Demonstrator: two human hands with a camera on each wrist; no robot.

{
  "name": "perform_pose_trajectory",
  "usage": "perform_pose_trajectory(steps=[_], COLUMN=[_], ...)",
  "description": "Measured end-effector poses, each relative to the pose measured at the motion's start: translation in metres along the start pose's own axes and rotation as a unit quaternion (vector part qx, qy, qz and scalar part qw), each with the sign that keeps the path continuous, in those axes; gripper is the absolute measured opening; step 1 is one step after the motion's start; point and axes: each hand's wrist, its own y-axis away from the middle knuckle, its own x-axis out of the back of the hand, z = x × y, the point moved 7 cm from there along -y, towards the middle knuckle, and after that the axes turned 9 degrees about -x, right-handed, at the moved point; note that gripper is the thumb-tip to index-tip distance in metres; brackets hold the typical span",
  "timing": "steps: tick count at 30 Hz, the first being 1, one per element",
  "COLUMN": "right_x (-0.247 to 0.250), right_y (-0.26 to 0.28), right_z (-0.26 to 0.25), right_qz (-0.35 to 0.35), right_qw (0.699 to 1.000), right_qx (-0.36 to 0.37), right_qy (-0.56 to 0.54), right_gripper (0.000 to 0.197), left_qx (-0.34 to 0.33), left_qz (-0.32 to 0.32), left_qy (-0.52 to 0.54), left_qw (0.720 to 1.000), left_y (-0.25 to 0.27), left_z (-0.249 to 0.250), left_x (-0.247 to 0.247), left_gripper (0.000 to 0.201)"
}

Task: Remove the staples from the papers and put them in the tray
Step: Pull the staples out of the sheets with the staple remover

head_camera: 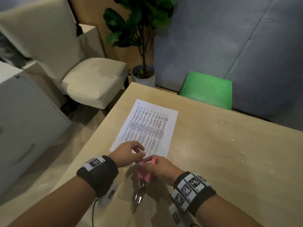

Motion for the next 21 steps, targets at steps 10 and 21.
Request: perform_pose_trajectory(steps=[10, 21], right_x=[-0.018, -0.016], right_y=[0.011, 0.019], right_z=[0.022, 0.025], right_qz=[0.022, 0.111], right_qw=[0.988, 0.921], right_qx=[-0.024, 0.086], right_qy=[0.149, 0.363], right_gripper=[0.030, 0.014], left_qx=[0.053, 0.072], left_qz=[-0.057, -0.045], left_qy=[-0.127, -0.148], left_qw=[0.989, 0.985], left_y=[0.036, 0.041], left_z=[-0.017, -0.012], left_x=[-0.020, -0.027], left_gripper=[0.021, 0.015])
